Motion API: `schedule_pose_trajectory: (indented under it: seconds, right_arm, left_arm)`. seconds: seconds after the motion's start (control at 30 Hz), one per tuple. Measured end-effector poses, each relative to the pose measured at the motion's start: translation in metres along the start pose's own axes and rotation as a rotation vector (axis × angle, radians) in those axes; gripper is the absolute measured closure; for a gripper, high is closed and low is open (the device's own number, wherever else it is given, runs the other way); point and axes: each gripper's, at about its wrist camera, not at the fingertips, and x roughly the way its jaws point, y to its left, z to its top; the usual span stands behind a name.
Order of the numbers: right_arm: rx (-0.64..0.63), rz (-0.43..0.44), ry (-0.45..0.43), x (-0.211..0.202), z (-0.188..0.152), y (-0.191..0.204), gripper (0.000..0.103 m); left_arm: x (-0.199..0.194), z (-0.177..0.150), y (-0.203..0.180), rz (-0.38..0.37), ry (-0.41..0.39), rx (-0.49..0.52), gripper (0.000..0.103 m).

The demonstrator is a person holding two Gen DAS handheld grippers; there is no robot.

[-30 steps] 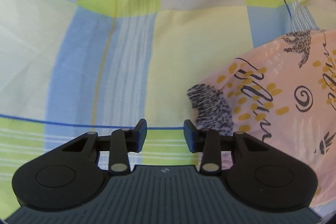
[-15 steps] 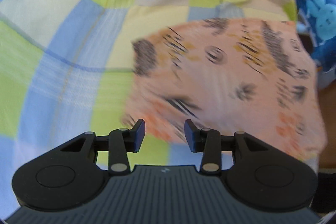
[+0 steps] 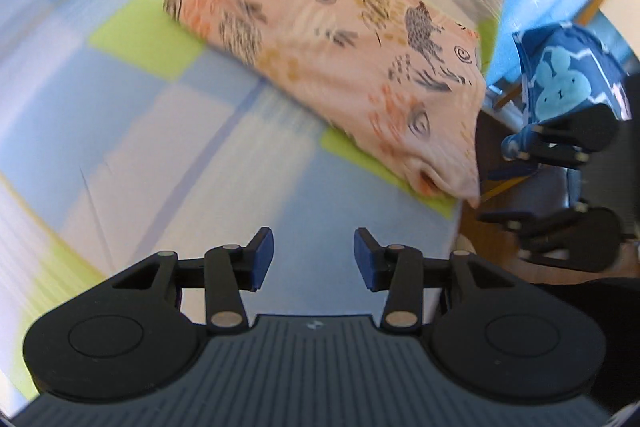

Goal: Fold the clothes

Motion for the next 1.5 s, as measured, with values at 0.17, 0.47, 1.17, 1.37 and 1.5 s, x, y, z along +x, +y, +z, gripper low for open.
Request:
schedule_pose_trajectory:
  seconds: [0.17, 0.47, 1.17, 1.37, 1.5]
  right_arm:
    - [-0.011, 0.063, -0.029, 0.007, -0.004, -0.024, 0.097]
    - [0.138, 0.25, -0.121, -0.045, -0.007, -0.099, 0.097]
    - [0.02, 0.252, -0.092, -0.035, -0.01, -0.081, 0.099]
    - [-0.123, 0.233, -0.103, -0.022, -0.011, -0.056, 0.099]
    - [-0.213, 0.233, -0.081, -0.004, -0.018, -0.034, 0.099]
  left_arm:
    - [0.011, -0.026, -0.035, 0.043, -0.029, -0.014, 0.064]
    - [0.041, -0.022, -0.086, -0.019, -0.137, -0.332, 0.061]
    - [0.071, -0.011, -0.037, -0.208, -0.181, -0.674, 0.097]
    - [0.069, -0.028, -0.03, -0.208, -0.167, -0.699, 0.097]
    - [0.063, -0.033, -0.034, -0.178, -0.175, -0.671, 0.097]
